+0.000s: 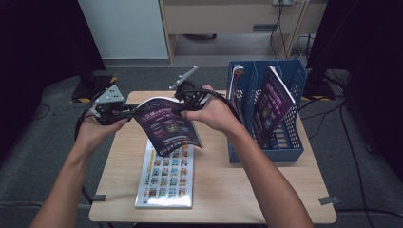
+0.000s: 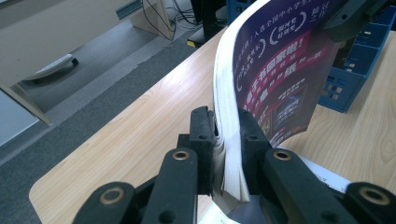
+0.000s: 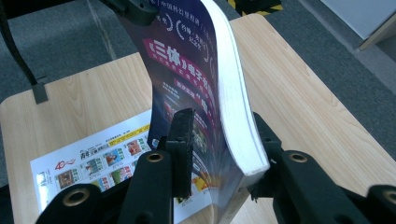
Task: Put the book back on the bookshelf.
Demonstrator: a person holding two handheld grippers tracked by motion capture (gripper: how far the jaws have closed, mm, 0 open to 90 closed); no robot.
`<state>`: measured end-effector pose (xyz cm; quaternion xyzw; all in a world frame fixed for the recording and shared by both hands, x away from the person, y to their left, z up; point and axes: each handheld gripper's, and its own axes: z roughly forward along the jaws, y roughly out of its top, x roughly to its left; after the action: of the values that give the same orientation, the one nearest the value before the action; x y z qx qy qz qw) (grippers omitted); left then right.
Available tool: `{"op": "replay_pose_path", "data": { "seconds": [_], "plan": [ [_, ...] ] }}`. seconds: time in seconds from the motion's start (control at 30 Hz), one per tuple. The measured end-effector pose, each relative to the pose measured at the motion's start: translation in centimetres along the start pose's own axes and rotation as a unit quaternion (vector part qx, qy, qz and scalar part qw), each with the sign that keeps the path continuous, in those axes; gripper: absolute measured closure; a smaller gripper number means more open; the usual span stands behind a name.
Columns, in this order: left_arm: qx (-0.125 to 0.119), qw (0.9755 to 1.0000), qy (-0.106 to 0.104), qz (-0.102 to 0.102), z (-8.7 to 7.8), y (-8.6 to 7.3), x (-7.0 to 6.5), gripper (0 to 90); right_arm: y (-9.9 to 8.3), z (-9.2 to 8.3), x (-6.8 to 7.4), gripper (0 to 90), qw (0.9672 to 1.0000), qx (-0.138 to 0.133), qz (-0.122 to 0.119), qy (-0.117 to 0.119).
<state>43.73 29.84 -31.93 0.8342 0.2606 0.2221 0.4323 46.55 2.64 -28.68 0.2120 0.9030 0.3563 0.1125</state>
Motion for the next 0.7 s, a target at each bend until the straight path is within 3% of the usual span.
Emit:
{"op": "replay_pose_path", "data": {
  "seconds": [0.4, 0.53, 0.7],
  "plan": [
    [-0.001, 1.0, -0.004, 0.007, -0.1, 0.3, -0.3, 79.6, 0.1, 0.9, -1.1, 54.6, 0.9996, -0.006, -0.026, 0.011],
    [0.001, 1.0, -0.005, 0.008, 0.0, 0.4, -0.3, 79.6, 0.1, 1.1, -1.1, 60.4, 0.9989, 0.004, -0.04, 0.026],
    [0.001, 0.9999, -0.005, 0.012, 0.2, 0.8, -0.5, 79.5, 0.6, 1.2, -0.8, 62.9, 0.9981, 0.026, -0.05, 0.025]
  ]
}}
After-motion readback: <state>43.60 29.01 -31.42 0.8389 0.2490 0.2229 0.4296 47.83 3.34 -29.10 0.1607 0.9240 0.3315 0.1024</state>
